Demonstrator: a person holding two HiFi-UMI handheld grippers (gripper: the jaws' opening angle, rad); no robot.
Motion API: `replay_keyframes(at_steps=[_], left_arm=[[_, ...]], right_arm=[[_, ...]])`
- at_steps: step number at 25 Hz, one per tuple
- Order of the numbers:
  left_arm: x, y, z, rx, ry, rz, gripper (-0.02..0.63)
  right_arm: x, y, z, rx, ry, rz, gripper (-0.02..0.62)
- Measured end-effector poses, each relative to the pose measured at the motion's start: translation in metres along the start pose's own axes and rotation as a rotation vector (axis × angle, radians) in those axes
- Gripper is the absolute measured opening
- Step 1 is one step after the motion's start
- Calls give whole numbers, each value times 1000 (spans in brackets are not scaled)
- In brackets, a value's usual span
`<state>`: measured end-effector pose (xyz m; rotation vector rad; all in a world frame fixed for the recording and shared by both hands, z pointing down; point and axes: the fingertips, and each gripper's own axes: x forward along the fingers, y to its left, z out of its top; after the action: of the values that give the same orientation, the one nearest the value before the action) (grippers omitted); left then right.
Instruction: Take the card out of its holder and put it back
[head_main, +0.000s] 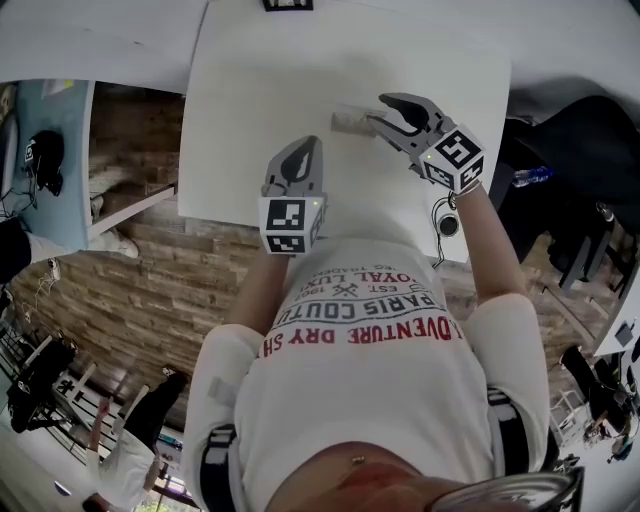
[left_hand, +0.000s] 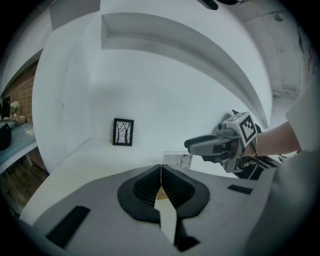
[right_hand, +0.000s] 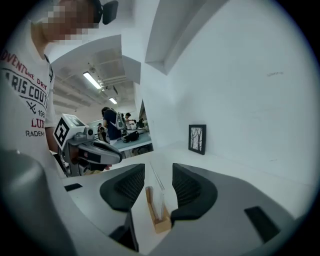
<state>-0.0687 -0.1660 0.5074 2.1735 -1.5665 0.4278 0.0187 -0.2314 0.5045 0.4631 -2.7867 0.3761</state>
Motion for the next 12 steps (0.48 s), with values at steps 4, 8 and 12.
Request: replay_keyframes(at_steps=[4,8,12], left_arm=[[3,-8,11,29,-22,-58,25],[2,-13,19,59,-42,-112,25],[0,-12,22,81,-63,-147,25]], right_arm=[[-31,-4,21,27,-102,-172,62],[-53,6,24,49,-156,-308,42],[-61,16,10,71,-163,-420,26]])
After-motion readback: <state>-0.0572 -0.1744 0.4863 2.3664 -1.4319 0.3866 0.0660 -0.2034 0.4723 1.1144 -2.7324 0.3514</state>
